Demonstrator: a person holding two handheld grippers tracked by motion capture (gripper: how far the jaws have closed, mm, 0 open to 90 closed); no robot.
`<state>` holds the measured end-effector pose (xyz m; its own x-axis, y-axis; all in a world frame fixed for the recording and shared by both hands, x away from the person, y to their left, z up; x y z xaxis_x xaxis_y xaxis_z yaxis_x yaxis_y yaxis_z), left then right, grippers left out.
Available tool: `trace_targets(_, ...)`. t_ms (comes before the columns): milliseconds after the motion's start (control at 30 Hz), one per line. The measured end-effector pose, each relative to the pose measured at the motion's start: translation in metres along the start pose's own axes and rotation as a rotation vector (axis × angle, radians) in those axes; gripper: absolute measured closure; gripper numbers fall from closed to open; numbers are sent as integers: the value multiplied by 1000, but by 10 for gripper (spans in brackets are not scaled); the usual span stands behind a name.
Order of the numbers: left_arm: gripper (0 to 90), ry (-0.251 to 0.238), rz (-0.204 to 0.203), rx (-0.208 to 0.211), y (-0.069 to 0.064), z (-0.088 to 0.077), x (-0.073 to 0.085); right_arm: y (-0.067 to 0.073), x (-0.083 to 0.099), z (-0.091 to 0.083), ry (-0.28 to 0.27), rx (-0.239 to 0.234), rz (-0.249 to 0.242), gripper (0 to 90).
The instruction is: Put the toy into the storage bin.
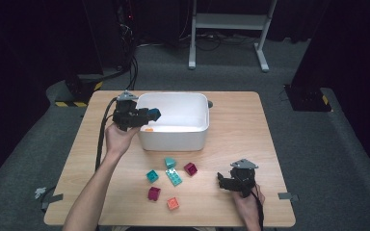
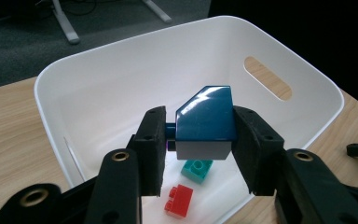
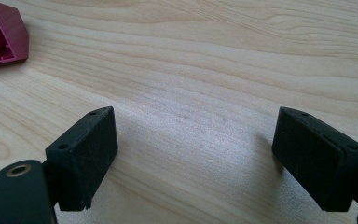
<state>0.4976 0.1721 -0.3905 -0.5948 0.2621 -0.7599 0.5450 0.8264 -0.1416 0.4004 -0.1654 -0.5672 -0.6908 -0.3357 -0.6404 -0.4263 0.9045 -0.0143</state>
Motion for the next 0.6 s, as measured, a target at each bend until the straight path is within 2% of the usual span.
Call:
trace_targets(333, 565, 14, 20, -32, 0, 13, 1, 0, 0, 0, -1, -1, -1, 137)
trace_targets(600, 565, 35, 10, -45, 3, 25, 4, 0, 0, 0, 0, 0, 0, 137)
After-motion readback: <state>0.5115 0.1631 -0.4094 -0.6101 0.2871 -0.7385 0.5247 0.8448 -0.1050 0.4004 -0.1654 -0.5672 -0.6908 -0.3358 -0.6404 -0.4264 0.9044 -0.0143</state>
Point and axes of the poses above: each handheld gripper's, and its own axes: z roughly forward along the jaws, x roughly out of its underside, y roughly to its left, the point moved 6 cm from there along z, roughly forward along the jaws, and after that the axes turned 5 degrees about y, right-handed, at the moved point
